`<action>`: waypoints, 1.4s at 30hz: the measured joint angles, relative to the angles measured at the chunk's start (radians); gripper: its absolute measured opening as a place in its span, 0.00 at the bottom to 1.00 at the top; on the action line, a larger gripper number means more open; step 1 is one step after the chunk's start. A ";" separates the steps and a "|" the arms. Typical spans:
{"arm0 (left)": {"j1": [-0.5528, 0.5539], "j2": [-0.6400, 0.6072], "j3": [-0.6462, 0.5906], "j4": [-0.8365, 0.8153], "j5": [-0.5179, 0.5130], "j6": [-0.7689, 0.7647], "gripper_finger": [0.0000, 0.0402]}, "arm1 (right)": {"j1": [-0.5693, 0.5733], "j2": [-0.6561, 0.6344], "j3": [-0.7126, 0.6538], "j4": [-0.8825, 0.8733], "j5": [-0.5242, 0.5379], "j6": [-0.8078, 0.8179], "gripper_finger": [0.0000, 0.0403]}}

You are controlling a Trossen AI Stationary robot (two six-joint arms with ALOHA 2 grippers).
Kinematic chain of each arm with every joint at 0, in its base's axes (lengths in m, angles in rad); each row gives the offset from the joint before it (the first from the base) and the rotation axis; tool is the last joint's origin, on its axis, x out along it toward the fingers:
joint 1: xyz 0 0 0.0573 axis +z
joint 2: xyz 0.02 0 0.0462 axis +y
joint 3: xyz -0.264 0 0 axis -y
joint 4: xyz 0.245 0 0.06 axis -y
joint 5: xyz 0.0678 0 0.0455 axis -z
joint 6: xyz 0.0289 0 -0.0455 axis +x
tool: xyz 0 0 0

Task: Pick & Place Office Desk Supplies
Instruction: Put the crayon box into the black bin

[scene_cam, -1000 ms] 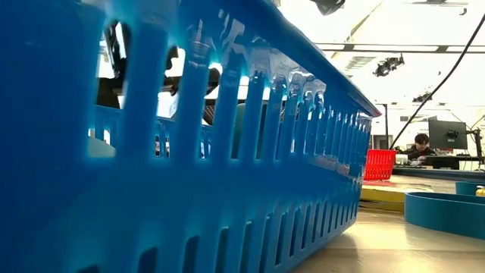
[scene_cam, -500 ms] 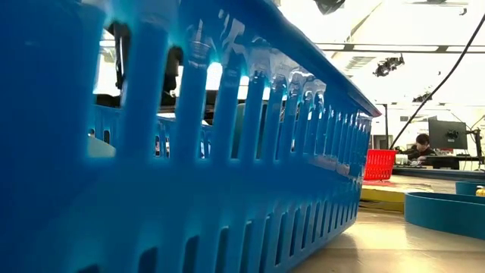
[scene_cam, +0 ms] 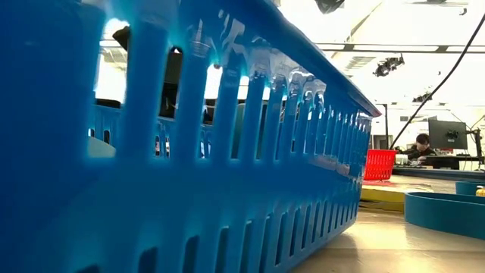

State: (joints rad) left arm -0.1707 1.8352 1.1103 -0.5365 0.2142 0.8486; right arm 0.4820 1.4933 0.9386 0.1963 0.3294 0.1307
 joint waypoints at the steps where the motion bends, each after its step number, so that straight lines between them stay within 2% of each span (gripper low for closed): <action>1: 0.000 -0.002 0.000 0.000 -0.002 0.000 0.61 | 0.000 0.000 0.000 -0.001 0.000 0.000 0.62; 11: -0.002 -0.002 -0.002 0.002 -0.010 -0.001 0.61 | 0.000 0.000 0.000 -0.005 0.000 0.000 0.62; 21: -0.003 -0.001 -0.002 0.003 -0.006 0.008 0.45 | 0.000 0.000 0.000 -0.005 0.000 0.000 0.62; 29: -0.003 -0.014 -0.003 0.002 -0.020 -0.032 0.43 | 0.000 0.000 0.000 -0.005 0.000 0.007 0.62; 33: -0.021 -0.060 -0.005 -0.037 -0.166 -0.118 0.42 | 0.000 0.000 0.000 -0.011 0.004 0.066 0.62; 38: -0.058 -0.140 -0.005 -0.045 -0.404 -0.185 0.42 | -0.001 0.000 0.000 -0.007 0.056 0.183 0.62; 39: -0.067 -0.155 -0.005 -0.043 -0.455 -0.198 0.42 | -0.005 0.000 0.000 -0.011 0.079 0.230 0.62; 42: -0.098 -0.202 -0.005 -0.038 -0.628 -0.259 0.42 | -0.025 0.000 0.000 -0.069 0.140 0.504 0.62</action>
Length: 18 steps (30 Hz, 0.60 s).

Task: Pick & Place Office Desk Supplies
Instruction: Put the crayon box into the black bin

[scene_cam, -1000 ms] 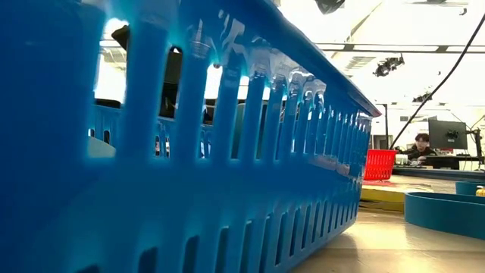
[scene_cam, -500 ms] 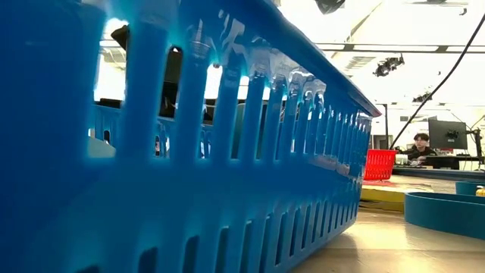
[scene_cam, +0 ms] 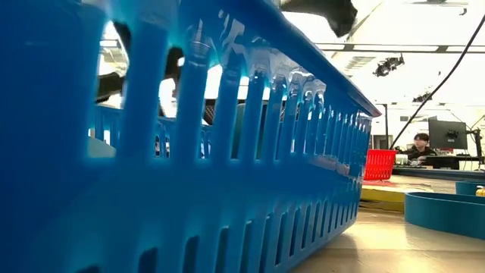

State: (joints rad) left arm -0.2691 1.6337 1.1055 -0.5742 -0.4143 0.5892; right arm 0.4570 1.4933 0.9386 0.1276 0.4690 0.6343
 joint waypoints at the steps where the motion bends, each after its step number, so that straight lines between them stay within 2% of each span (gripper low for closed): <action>1: -0.009 -0.012 0.000 0.004 -0.059 -0.026 0.42 | -0.011 0.000 0.000 -0.025 0.005 0.078 0.62; 3: -0.026 -0.034 0.001 0.005 -0.152 -0.079 0.42 | -0.035 0.000 0.000 -0.065 0.009 0.173 0.62; 6: -0.045 -0.062 0.001 0.020 -0.240 -0.126 0.42 | -0.067 0.000 0.000 -0.076 0.024 0.218 0.62; 14: -0.093 -0.080 0.001 0.194 -0.274 -0.135 0.42 | -0.146 0.051 0.001 0.017 0.020 0.229 0.62; 18: -0.097 -0.080 0.001 0.276 -0.292 -0.120 0.42 | -0.174 0.090 0.000 0.074 -0.056 0.237 0.62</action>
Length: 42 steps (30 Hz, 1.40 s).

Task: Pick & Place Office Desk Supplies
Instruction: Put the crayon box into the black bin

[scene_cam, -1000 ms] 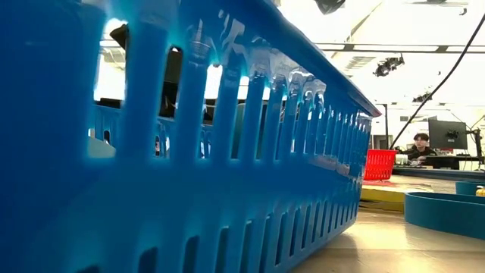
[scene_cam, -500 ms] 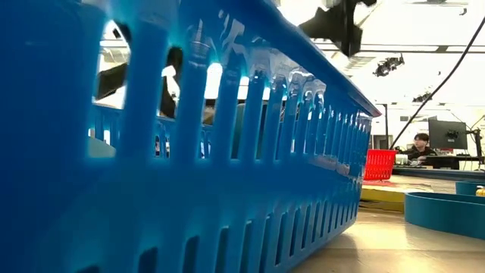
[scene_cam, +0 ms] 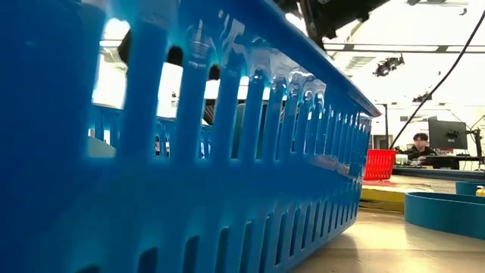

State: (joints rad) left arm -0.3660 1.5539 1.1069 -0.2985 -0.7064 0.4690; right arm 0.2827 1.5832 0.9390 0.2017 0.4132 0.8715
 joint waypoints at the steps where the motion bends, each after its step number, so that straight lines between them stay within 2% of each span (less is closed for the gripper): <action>1: 0.000 0.000 0.000 0.015 -0.016 0.001 0.42 | -0.002 0.007 0.000 0.017 -0.014 -0.001 0.62; 7: 0.003 0.000 0.001 0.043 -0.055 0.002 0.42 | -0.004 0.045 0.000 0.124 -0.034 -0.064 0.62; 16: 0.005 -0.001 0.001 0.086 -0.105 -0.068 0.42 | -0.009 0.044 0.000 0.138 0.088 -0.083 0.59; 35: 0.005 -0.001 0.001 0.102 -0.111 -0.126 0.42 | -0.018 0.044 0.000 0.147 0.115 -0.137 0.20; 42: 0.005 -0.001 0.001 0.102 -0.112 -0.126 0.42 | -0.018 0.044 0.000 0.148 0.119 -0.140 0.10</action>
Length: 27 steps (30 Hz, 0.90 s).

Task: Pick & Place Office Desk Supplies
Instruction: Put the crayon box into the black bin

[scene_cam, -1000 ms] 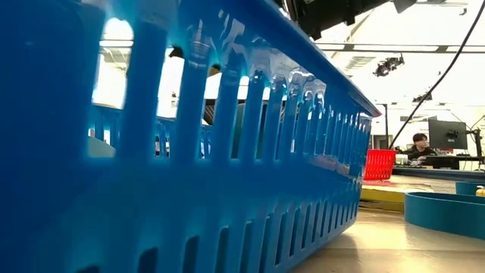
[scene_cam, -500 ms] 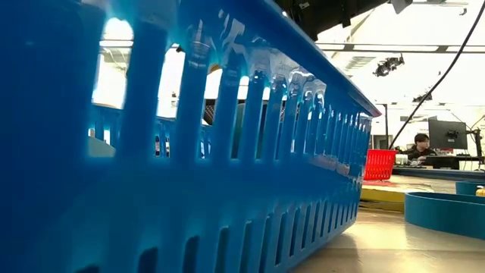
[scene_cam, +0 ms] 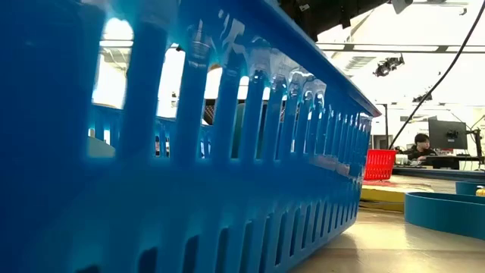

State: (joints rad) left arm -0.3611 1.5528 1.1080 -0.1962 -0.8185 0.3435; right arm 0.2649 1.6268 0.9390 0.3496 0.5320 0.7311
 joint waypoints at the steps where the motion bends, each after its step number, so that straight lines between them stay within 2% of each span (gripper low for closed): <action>1: 0.000 0.000 0.000 0.000 0.000 0.000 0.42 | 0.000 0.000 0.000 0.000 0.000 0.000 0.10; 9: 0.000 0.000 0.000 0.005 0.000 0.020 0.43 | 0.000 -0.001 0.000 0.001 -0.004 -0.025 0.09; 21: -0.004 0.000 0.000 0.044 0.003 0.048 0.54 | 0.023 -0.002 0.000 0.002 -0.006 -0.082 0.09; 27: -0.021 0.000 0.000 0.043 0.062 0.025 0.54 | 0.046 -0.025 0.000 -0.120 0.051 -0.101 0.09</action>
State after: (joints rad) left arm -0.3822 1.5528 1.1080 -0.1532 -0.7568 0.3683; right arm 0.3104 1.6021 0.9390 0.2298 0.5825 0.6297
